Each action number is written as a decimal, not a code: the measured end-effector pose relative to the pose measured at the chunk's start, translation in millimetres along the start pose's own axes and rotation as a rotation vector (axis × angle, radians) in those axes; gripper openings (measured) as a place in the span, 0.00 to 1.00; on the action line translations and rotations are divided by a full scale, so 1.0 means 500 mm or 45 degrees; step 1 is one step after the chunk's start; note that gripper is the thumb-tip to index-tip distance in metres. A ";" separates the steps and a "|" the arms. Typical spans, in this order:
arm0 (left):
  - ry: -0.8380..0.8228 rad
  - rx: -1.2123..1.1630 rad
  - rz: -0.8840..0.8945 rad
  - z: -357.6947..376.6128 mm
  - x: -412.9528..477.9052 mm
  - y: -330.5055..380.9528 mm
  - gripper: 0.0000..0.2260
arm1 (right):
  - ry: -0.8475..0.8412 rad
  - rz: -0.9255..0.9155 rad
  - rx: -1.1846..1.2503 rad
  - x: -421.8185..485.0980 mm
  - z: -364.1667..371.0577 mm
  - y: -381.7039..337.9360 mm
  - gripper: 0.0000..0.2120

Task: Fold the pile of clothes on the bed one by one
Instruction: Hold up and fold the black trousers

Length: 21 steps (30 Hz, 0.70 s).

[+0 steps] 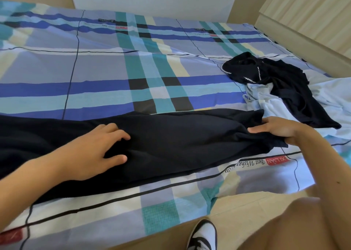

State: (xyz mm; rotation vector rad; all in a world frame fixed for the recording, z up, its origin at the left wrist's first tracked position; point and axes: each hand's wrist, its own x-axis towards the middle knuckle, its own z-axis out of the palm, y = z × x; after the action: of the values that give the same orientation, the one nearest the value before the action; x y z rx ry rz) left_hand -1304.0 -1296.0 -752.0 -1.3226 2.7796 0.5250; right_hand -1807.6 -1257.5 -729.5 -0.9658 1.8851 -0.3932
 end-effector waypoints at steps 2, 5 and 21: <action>0.055 0.028 0.052 0.014 0.002 0.027 0.26 | 0.126 -0.116 0.128 0.003 -0.002 -0.001 0.37; 0.079 0.034 0.109 0.036 0.005 0.057 0.27 | 0.616 -0.408 0.482 0.009 -0.031 -0.010 0.22; 0.014 0.171 0.194 0.096 0.010 0.102 0.30 | 0.918 0.056 0.399 0.029 -0.094 0.107 0.24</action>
State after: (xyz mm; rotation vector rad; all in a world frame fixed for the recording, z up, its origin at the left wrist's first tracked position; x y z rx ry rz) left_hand -1351.8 -1255.3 -783.4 -1.0976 2.8817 0.3293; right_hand -1875.5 -1240.6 -748.2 -0.6031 2.3705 -1.0850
